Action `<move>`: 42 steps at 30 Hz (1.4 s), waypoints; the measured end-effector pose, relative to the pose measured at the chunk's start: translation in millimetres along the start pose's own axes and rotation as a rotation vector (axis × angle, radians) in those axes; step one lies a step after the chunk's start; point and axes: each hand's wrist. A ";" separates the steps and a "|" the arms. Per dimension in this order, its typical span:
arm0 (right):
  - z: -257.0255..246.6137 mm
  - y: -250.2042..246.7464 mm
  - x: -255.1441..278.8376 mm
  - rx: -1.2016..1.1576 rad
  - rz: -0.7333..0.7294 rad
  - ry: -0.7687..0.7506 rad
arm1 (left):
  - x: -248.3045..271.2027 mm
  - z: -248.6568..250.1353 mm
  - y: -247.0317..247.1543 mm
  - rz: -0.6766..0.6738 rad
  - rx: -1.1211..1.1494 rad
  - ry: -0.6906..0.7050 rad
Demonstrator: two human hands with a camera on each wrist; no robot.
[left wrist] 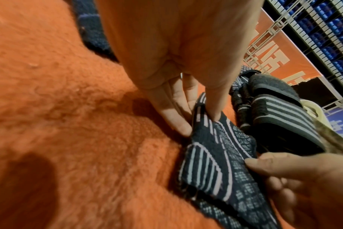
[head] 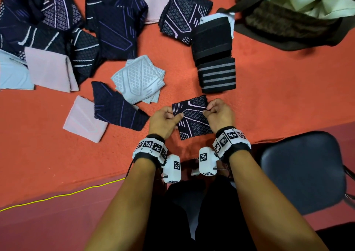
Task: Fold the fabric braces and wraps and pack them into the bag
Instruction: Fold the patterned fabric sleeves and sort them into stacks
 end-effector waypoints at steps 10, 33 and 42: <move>-25.4 -5.8 11.3 0.145 -0.003 -0.085 | 3.0 -0.9 -6.3 0.086 0.015 0.013; -109.2 124.6 63.7 0.307 -0.537 -0.340 | 20.9 -45.7 -158.4 0.545 -0.053 0.144; -104.6 124.3 73.4 0.150 -0.435 -0.303 | 26.8 -64.0 -162.0 0.516 0.052 0.081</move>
Point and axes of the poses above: each hand's wrist, its own x-axis away from the middle knuckle, its own y-axis out of the palm, z = x × y, and after that the axes turned 3 degrees about -z, right-handed
